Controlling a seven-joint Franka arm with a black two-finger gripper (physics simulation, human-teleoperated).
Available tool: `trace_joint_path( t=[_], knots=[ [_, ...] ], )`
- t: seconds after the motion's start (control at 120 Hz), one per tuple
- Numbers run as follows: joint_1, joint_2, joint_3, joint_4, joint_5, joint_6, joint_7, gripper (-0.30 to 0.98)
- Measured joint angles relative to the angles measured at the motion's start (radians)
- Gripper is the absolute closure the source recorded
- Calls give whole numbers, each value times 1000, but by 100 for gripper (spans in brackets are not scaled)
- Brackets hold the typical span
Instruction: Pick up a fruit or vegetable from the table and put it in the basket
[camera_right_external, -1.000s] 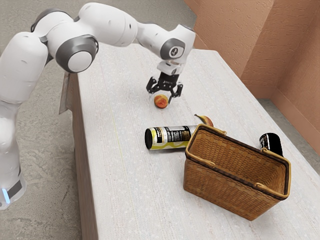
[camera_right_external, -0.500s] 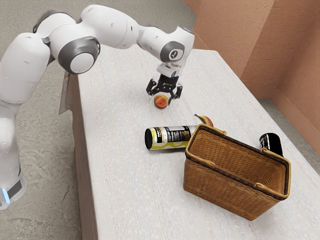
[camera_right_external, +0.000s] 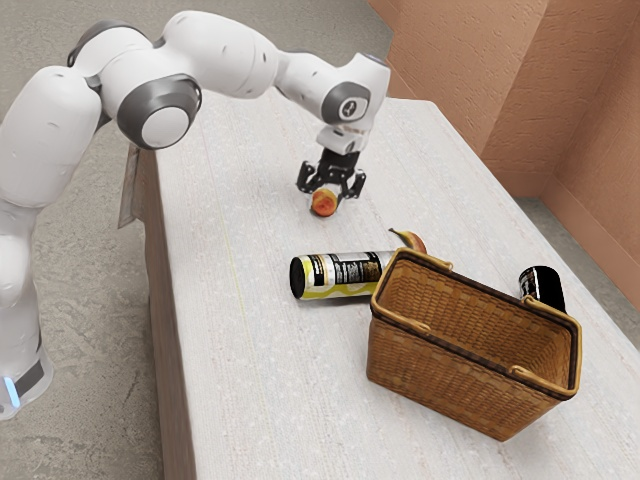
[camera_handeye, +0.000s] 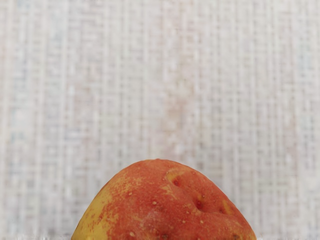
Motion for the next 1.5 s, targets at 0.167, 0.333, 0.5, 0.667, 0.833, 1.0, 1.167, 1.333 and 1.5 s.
trace_joint_path(
  t=[0.167,0.333,0.5,0.667,0.833,1.0,1.167,1.333,1.5],
  knots=[
    [-4,-1,0,4,-3,6,-24,34],
    [-17,-23,0,45,-2,9,-42,34],
    [-165,-133,4,128,4,-12,-68,33],
    [-290,-151,0,294,4,-69,-100,35],
    [-433,-157,-1,329,6,-97,-144,33],
    [-513,-153,-17,347,10,-110,-198,34],
    [-509,-93,-80,407,12,-108,-241,36],
    [-479,-33,-152,453,12,-95,-274,34],
    [-462,9,-191,463,11,-73,-303,34]
  ],
)
